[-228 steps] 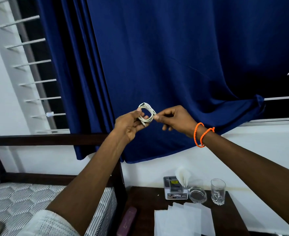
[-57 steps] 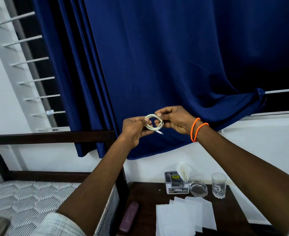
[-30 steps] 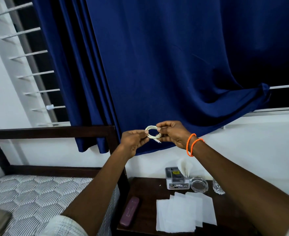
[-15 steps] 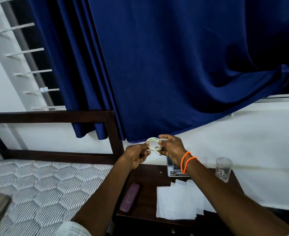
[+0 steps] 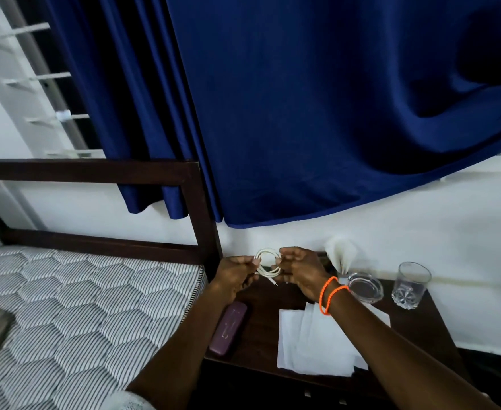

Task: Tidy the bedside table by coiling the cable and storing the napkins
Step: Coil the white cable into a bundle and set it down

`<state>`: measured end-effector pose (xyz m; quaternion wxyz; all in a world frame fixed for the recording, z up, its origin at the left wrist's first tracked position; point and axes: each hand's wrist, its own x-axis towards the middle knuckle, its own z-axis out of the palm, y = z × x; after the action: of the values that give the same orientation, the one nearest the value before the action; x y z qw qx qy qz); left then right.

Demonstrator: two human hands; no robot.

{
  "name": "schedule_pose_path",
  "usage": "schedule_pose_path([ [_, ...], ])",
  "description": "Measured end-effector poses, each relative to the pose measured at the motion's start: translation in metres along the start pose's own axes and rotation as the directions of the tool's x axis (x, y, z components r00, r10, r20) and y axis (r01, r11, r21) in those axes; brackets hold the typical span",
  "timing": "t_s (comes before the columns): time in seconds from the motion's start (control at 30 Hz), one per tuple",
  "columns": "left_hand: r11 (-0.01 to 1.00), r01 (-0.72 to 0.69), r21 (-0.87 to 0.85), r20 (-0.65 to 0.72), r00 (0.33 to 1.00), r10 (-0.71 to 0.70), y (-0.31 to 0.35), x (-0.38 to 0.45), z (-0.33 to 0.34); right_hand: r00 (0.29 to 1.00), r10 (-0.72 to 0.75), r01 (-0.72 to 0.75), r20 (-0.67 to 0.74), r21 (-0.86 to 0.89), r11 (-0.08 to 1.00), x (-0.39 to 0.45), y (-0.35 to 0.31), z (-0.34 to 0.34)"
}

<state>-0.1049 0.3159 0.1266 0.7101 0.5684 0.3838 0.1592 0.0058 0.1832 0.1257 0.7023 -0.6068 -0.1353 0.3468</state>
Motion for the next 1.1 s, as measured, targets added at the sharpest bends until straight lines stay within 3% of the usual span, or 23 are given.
schedule_pose_path([
  [0.13, 0.997, -0.032, -0.075, -0.03, 0.999, 0.03, -0.014, 0.015, -0.006, 0.995, -0.023, 0.03, 0.096, -0.072, 0.997, 0.008, 0.01, -0.004],
  [0.3, 0.981, -0.018, -0.194, -0.077, 0.997, 0.003, -0.029, 0.027, -0.002, 0.986, -0.131, 0.143, 0.1, -0.127, 0.982, 0.016, 0.024, -0.006],
  [0.37, 0.986, -0.041, -0.16, -0.052, 0.998, 0.033, -0.034, 0.03, 0.001, 0.985, -0.133, 0.143, 0.11, -0.091, 0.986, 0.017, 0.028, -0.009],
  [0.47, 0.994, -0.08, -0.077, 0.004, 0.997, 0.08, -0.039, 0.032, 0.004, 0.982, -0.095, 0.096, 0.161, 0.005, 0.995, 0.016, 0.029, -0.013],
  [0.6, 0.993, -0.074, -0.088, 0.043, 0.996, 0.078, -0.035, 0.03, 0.006, 0.974, -0.014, -0.031, 0.226, 0.195, 0.98, 0.014, 0.023, -0.015],
  [0.83, 0.97, -0.117, -0.212, 0.121, 0.982, 0.144, -0.017, 0.013, 0.006, 0.981, 0.11, -0.158, 0.159, 0.336, 0.928, 0.006, 0.0, -0.009],
  [1.1, 0.953, -0.254, -0.166, 0.206, 0.936, 0.286, 0.017, -0.019, 0.015, 0.957, 0.212, -0.239, 0.196, 0.124, 0.963, -0.018, -0.028, 0.0],
])
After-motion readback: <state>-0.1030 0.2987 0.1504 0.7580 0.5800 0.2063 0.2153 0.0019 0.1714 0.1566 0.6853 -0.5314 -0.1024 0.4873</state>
